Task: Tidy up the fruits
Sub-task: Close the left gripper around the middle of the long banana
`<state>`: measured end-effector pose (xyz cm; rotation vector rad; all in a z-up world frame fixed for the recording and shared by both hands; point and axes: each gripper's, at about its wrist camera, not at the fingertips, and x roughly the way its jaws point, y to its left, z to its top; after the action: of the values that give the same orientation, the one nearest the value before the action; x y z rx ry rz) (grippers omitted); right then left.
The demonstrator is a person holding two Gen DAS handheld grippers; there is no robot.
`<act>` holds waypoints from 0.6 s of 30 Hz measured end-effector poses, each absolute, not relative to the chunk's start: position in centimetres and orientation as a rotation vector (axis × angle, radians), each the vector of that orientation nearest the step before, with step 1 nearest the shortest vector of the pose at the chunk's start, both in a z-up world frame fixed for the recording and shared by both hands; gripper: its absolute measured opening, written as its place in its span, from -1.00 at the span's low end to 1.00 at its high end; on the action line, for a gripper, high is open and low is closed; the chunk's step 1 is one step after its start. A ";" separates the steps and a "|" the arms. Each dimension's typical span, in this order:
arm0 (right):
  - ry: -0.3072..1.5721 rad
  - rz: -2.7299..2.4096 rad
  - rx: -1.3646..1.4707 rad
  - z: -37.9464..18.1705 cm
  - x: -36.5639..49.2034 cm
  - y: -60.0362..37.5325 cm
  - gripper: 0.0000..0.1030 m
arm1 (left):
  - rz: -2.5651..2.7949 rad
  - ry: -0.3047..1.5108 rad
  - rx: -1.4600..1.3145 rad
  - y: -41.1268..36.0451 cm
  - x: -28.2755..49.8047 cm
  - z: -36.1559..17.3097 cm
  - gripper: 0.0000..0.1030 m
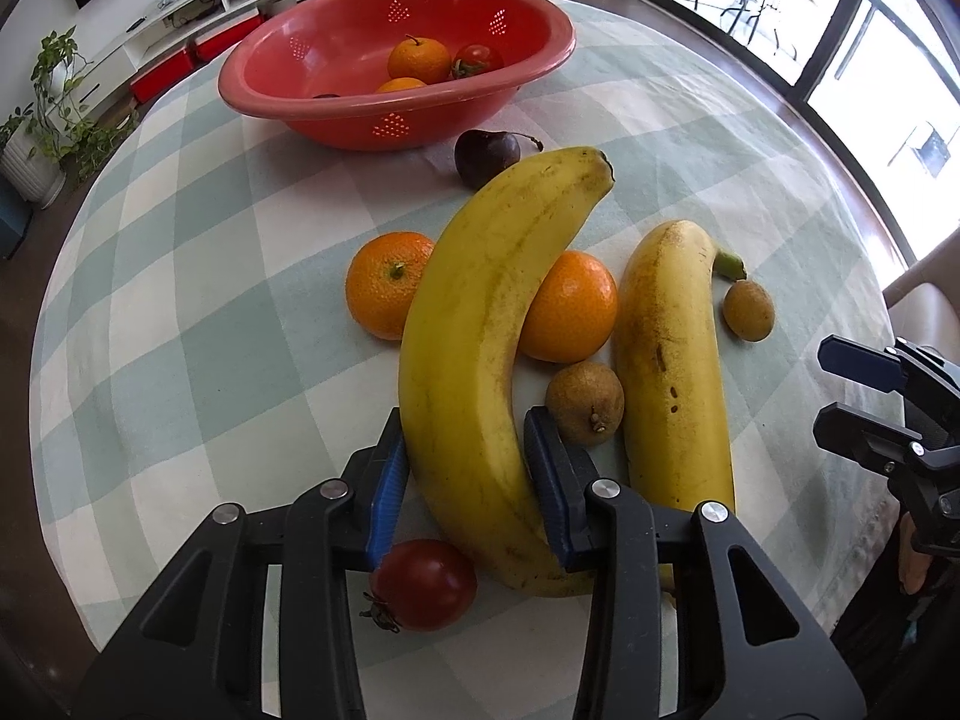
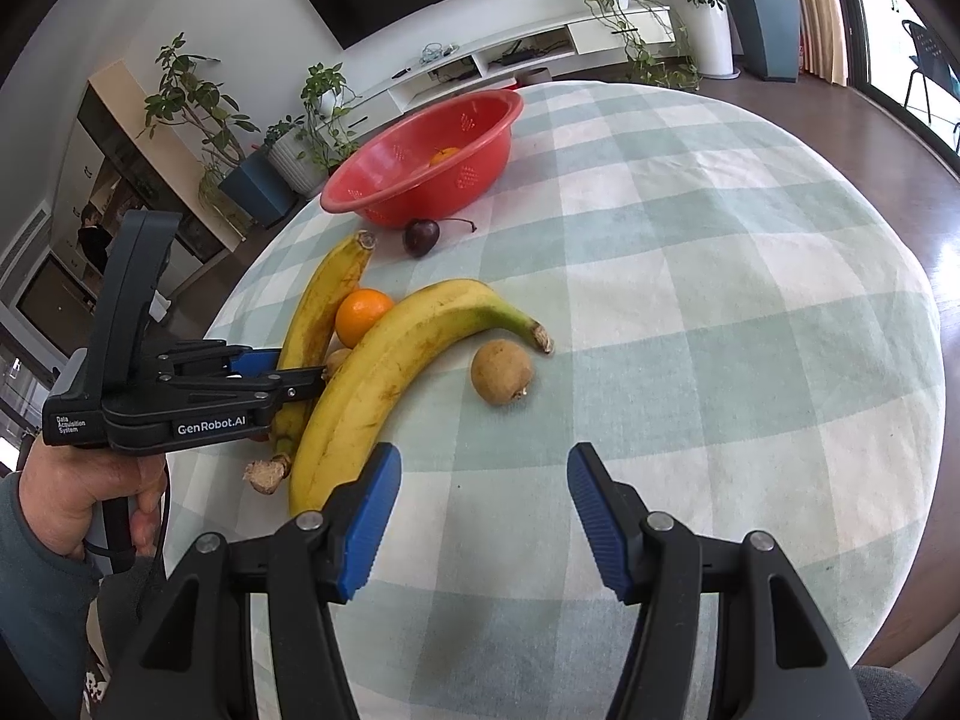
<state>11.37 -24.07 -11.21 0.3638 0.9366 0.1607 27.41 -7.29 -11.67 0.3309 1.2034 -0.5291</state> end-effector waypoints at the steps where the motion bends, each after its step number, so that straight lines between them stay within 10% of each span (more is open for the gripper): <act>1: 0.937 0.160 0.363 -11.2 11.4 -24.1 0.20 | -0.538 1.206 0.336 -7.3 27.5 -11.6 -0.31; 18: 0.947 0.150 0.360 -11.5 11.4 -24.1 0.20 | -0.556 1.153 0.342 -6.6 28.0 -10.7 -0.42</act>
<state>11.42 -24.15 -11.52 0.3598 0.9466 0.1504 28.01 -6.64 -10.68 0.3424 1.1529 -0.5556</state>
